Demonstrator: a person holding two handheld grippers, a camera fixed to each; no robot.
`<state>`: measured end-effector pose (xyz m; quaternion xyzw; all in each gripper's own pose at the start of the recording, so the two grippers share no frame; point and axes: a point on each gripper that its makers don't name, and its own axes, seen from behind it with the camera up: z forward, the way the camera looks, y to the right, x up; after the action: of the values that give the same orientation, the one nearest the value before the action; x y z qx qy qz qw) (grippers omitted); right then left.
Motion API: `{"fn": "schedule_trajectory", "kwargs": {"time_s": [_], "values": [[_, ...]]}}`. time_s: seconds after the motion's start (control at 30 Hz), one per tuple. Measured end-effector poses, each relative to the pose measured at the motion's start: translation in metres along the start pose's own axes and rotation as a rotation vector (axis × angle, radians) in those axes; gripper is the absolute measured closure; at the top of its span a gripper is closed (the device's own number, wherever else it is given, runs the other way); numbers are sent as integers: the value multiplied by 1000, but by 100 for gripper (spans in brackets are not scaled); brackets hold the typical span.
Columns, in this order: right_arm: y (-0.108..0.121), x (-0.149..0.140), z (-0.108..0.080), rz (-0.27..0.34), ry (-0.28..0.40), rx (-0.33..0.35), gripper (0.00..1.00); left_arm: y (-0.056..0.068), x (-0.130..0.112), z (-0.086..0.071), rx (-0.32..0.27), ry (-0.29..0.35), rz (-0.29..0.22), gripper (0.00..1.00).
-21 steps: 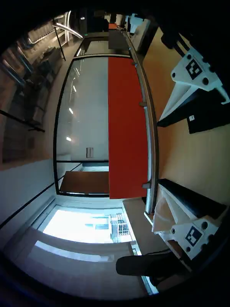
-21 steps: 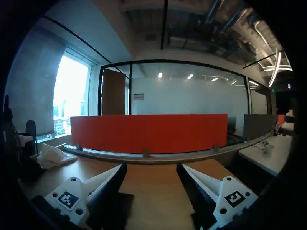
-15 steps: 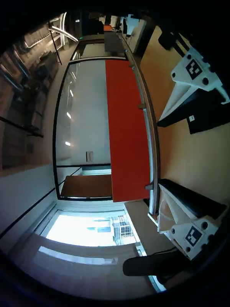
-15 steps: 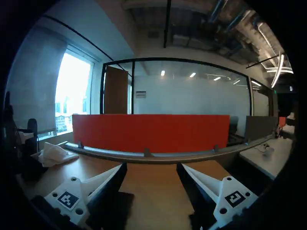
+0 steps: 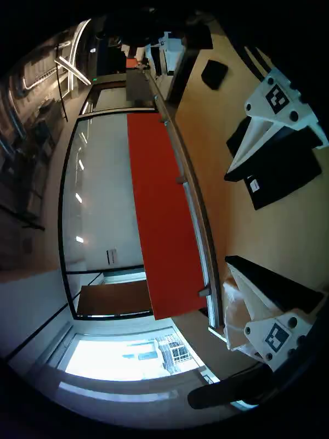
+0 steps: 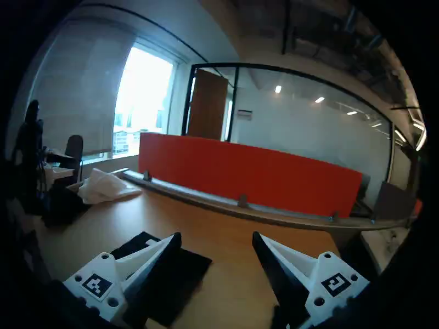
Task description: Fold towel
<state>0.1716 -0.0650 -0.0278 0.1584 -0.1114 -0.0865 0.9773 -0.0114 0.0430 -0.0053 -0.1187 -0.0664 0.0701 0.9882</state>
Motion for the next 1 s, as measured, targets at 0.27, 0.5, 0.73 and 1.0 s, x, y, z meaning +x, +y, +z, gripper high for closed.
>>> {"fn": "schedule_trajectory", "kwargs": {"time_s": [0.27,0.5,0.73,1.0], "values": [[-31,-17,-3,-87,-104,154,0,28,-18,-1,-145,-77,52,0],[-44,-33,-4,-116,-164,221,0,46,-28,-3,-222,-117,81,0],[-56,-46,-4,-144,-199,272,0,57,-39,-2,-262,-146,111,0],[-69,-68,2,-130,-225,307,0,67,-63,-1,-292,-177,100,0]]}}
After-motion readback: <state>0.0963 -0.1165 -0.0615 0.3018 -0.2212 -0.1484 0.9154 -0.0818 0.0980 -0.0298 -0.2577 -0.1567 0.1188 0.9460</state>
